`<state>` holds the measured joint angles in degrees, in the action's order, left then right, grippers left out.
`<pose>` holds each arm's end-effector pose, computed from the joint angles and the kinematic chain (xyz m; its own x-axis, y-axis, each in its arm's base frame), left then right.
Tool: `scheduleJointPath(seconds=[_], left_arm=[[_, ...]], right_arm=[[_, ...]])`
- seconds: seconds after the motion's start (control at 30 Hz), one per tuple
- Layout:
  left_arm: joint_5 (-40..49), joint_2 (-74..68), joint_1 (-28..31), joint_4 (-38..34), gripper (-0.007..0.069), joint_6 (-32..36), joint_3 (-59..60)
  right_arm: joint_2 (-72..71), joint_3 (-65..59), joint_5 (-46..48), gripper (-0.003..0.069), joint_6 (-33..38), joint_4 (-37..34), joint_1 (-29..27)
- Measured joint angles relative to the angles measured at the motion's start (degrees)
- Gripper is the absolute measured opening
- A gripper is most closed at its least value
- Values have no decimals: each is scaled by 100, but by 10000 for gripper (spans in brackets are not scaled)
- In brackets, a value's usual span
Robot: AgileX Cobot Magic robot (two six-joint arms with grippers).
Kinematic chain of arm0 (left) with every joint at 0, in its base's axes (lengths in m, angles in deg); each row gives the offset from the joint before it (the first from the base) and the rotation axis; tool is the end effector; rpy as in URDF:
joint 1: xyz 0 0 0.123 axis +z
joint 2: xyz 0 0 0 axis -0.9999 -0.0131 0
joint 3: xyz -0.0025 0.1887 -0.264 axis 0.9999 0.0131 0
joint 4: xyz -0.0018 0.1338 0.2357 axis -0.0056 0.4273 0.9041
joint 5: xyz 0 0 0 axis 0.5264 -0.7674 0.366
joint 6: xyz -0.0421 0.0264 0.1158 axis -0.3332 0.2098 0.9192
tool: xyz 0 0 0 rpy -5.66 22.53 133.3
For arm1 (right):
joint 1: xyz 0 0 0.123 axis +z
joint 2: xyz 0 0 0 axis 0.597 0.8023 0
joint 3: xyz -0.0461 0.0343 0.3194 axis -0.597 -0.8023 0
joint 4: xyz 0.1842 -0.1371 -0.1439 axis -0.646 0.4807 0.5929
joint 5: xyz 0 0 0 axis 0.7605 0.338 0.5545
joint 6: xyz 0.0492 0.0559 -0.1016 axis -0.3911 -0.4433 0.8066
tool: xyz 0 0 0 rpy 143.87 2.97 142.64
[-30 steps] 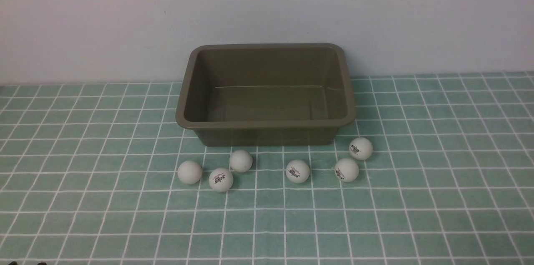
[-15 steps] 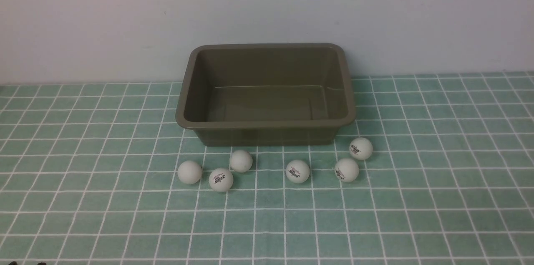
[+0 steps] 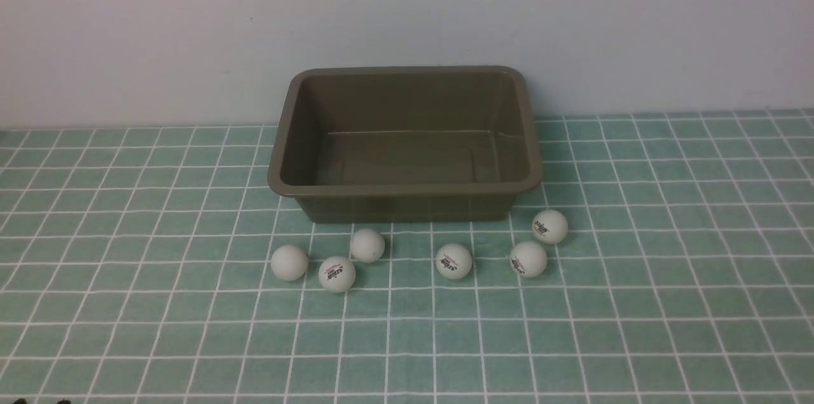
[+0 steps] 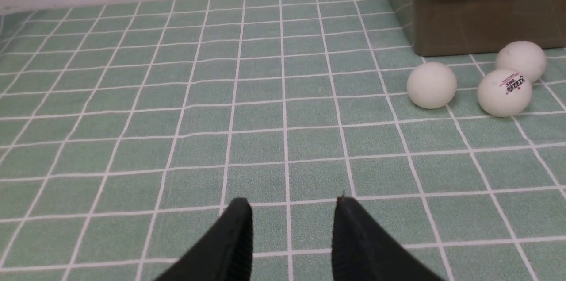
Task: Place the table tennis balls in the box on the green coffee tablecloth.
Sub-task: 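Reach for and grasp a ping pong ball on the table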
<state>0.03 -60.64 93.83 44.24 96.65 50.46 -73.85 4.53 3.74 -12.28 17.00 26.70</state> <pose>0.0656 -0.0073 0.1595 -0.3054 -0.0010 -0.9522 0.0205 0.9998 -0.0076 -0.0165 0.0535 0.3170 -0.3017 0.0517 -0.9520 -0.2132 0.9696 0.1202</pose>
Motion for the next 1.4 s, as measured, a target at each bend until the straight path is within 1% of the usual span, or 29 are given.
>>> scheduleJointPath(seconds=[0.27, 0.4, 0.6, 0.77, 0.8, 0.87, 1.0, 1.1, 1.17, 1.23, 1.27, 1.33, 1.37, 1.4], left_arm=[[0, 0, -100, 0, 237, 0, 0], [-6, 0, -104, 0, 237, 8, 0], [-248, 0, -104, -83, 237, 32, 17], [-688, 0, -104, -1081, 237, -252, 17], [-725, 0, -104, -1509, 237, -305, 17], [-791, 0, -104, -2048, 237, -309, 17], [-880, 0, -104, -2564, 237, -313, 17], [-870, 0, -104, -3258, 237, -313, 17], [-842, 0, -104, -3559, 237, -282, 17], [-757, 0, -111, -3904, 237, 8, 17], [-736, 0, -111, -3917, 237, 44, 17], [-125, 0, -111, -4032, 242, 686, -275], [-25, 0, -111, -4040, 243, 770, -346], [368, 0, -111, -4059, 253, 1039, -655]], right_arm=[[0, 0, 0, 356, 0, -975, 0], [0, 0, -70, 356, 0, -1120, 0], [-28, 0, -246, 356, 0, -1234, 0], [-28, 0, -305, 356, 0, -1228, 0], [-28, 0, -272, 356, 0, -1228, 0], [-28, 0, -120, 356, 0, -1216, 0], [-28, 0, -54, 356, 0, -1206, 0], [-28, 0, -4, 356, 5, -1206, 0], [-28, 0, 71, 356, 5, -1206, 0], [-28, 0, 166, 356, 5, -1206, 0], [-28, 0, 171, 356, 5, -1206, 0], [-34, 0, 220, 356, 5, -1206, 0], [-34, 0, 220, 356, 5, -1206, 0], [-34, 0, 247, 356, 30, -1206, 0]])
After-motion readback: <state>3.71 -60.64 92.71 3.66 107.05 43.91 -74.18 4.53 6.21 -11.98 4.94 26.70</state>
